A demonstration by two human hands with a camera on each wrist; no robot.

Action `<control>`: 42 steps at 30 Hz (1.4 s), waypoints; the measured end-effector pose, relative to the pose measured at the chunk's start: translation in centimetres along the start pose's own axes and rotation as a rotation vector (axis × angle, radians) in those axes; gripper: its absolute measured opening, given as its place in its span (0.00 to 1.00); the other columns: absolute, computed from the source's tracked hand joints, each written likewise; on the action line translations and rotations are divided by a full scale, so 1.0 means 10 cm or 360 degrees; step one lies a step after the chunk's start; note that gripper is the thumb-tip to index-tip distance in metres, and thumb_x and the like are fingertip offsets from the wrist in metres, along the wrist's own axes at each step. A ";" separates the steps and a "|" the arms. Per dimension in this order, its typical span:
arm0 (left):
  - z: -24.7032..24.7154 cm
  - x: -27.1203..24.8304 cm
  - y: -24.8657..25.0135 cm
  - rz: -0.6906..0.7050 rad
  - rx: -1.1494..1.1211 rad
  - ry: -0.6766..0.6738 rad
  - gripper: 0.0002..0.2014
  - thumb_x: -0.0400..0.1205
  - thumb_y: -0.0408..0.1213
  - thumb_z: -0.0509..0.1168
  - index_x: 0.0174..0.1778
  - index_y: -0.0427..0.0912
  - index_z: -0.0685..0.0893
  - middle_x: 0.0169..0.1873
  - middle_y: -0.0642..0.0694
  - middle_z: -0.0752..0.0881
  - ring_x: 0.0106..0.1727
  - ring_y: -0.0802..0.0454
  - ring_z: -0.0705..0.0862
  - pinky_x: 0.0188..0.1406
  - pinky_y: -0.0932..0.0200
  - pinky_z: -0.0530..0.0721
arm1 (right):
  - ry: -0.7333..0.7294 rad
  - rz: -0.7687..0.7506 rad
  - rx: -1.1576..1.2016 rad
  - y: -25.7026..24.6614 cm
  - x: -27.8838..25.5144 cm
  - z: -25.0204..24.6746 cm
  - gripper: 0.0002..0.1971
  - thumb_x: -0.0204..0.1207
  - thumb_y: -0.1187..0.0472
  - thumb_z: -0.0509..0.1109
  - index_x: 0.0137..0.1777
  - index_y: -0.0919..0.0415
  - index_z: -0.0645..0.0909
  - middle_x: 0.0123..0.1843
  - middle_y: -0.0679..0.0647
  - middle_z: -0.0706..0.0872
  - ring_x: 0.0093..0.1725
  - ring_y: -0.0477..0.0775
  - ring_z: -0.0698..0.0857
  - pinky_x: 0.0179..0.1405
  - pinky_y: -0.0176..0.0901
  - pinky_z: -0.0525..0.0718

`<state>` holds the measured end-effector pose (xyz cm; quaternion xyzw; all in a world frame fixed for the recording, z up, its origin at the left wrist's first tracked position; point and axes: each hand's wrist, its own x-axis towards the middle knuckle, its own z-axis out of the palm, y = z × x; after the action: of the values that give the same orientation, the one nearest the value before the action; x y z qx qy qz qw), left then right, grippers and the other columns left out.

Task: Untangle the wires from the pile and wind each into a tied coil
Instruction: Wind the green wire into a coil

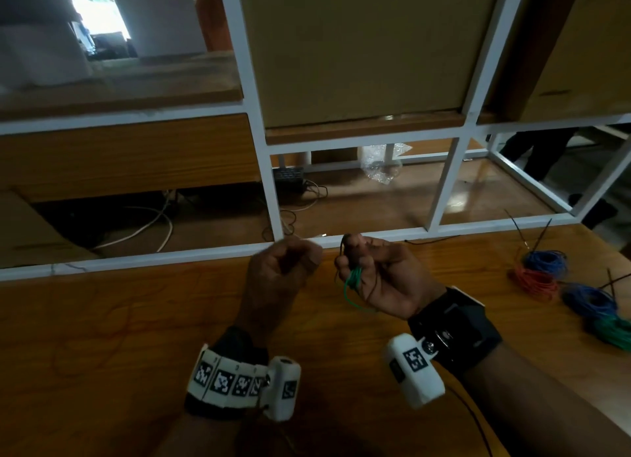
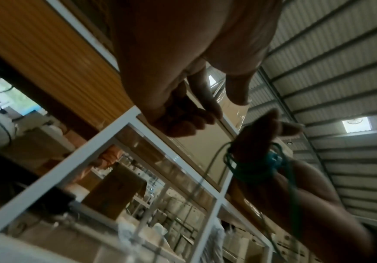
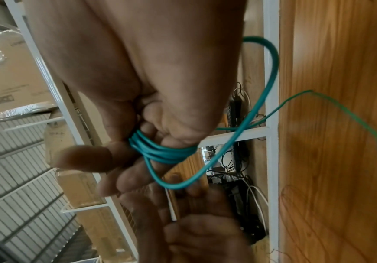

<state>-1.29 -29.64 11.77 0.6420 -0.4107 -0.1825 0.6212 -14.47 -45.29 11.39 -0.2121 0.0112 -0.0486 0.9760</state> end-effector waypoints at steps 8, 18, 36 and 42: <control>0.41 -0.34 -0.31 -0.1196 -0.0867 -0.0531 0.14 0.80 0.45 0.66 0.51 0.40 0.90 0.46 0.34 0.91 0.38 0.46 0.87 0.36 0.54 0.85 | -0.0227 0.0071 -0.0396 0.10 -0.06 0.07 0.07 0.86 0.66 0.64 0.58 0.63 0.83 0.38 0.53 0.89 0.56 0.54 0.90 0.57 0.42 0.86; 0.36 -0.16 -0.27 -0.1379 -0.0772 -0.0962 0.12 0.87 0.44 0.57 0.55 0.42 0.82 0.46 0.42 0.90 0.39 0.52 0.91 0.33 0.60 0.88 | -0.0309 0.0216 -0.0792 0.11 -0.18 0.09 0.08 0.88 0.65 0.64 0.56 0.68 0.82 0.36 0.55 0.89 0.45 0.54 0.90 0.55 0.51 0.85; 0.40 -0.02 -0.48 -0.0830 -0.1158 -0.0279 0.20 0.81 0.36 0.72 0.59 0.23 0.80 0.55 0.17 0.79 0.45 0.34 0.80 0.45 0.45 0.78 | 0.0071 0.0200 -0.0995 -0.03 -0.27 -0.16 0.11 0.85 0.63 0.63 0.49 0.67 0.87 0.31 0.57 0.85 0.45 0.60 0.89 0.54 0.48 0.85; 0.39 0.01 -0.34 -0.0541 -0.0944 -0.0321 0.07 0.83 0.28 0.66 0.46 0.24 0.82 0.35 0.11 0.73 0.30 0.39 0.81 0.29 0.50 0.82 | 0.0156 0.0302 -0.1070 0.02 -0.20 -0.17 0.14 0.87 0.65 0.62 0.57 0.74 0.86 0.38 0.65 0.81 0.45 0.61 0.89 0.49 0.45 0.87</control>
<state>-3.12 -32.67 7.97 0.4717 -0.2864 -0.4570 0.6976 -16.55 -45.65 9.77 -0.5171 0.0929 0.0386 0.8500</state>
